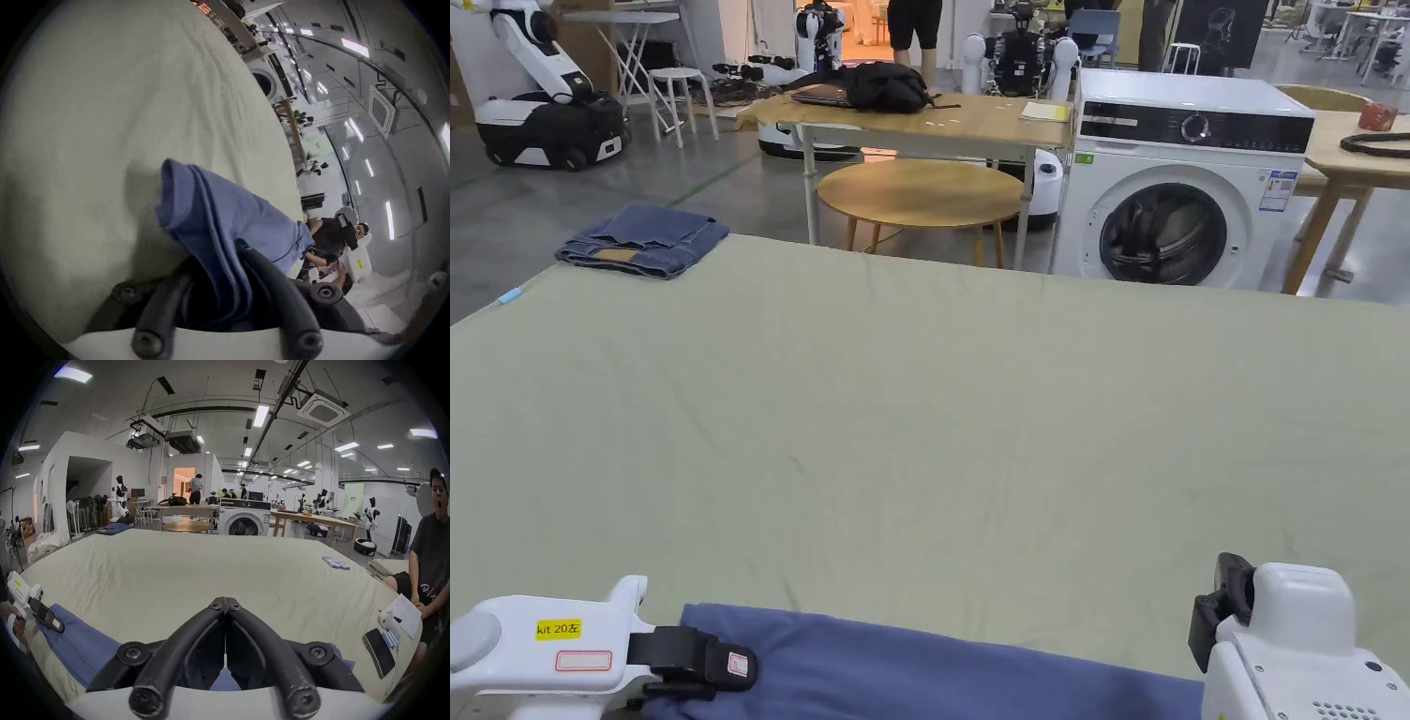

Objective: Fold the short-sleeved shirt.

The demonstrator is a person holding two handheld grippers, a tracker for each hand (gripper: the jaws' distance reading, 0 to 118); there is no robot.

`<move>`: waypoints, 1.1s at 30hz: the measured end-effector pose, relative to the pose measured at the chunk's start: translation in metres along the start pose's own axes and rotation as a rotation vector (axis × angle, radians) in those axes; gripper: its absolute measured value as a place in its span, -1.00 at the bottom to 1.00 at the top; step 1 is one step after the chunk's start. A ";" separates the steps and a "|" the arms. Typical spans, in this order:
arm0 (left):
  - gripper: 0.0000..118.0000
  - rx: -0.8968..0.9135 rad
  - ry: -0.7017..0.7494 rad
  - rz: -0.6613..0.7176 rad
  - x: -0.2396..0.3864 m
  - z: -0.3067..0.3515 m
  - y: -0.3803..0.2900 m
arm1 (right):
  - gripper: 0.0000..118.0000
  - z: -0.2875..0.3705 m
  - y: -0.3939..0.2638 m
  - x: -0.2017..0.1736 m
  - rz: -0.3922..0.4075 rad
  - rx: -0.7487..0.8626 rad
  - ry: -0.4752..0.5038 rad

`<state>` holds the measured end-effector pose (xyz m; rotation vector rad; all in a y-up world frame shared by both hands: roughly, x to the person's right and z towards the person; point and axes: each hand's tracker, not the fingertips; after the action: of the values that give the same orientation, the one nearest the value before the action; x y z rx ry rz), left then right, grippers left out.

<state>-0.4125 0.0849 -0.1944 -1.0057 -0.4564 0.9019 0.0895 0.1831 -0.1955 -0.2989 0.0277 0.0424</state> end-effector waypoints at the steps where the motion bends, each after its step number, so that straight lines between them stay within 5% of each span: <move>1: -0.96 0.018 0.051 -0.015 0.005 0.003 0.000 | -1.00 0.000 0.000 0.002 0.001 -0.001 0.000; 9: -0.97 0.111 0.030 -0.116 0.048 0.046 0.002 | -1.00 0.002 0.006 0.012 0.015 0.010 -0.011; 18: -0.97 0.214 0.300 -0.193 0.079 0.122 0.016 | -1.00 0.002 0.010 0.016 0.007 0.016 -0.004; 24: -0.97 0.213 0.323 -0.188 0.100 0.121 -0.001 | -1.00 0.003 0.012 0.014 -0.010 0.015 0.016; 29: -0.97 0.175 0.077 -0.123 0.128 0.091 -0.015 | -1.00 0.005 0.011 0.013 -0.015 0.008 0.021; 33: -0.97 0.121 0.058 -0.155 0.153 0.050 -0.020 | -1.00 0.008 0.010 0.017 -0.011 0.007 0.011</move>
<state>-0.3515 0.2318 -0.1626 -0.8709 -0.4198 0.7512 0.1059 0.1959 -0.1914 -0.2923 0.0376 0.0296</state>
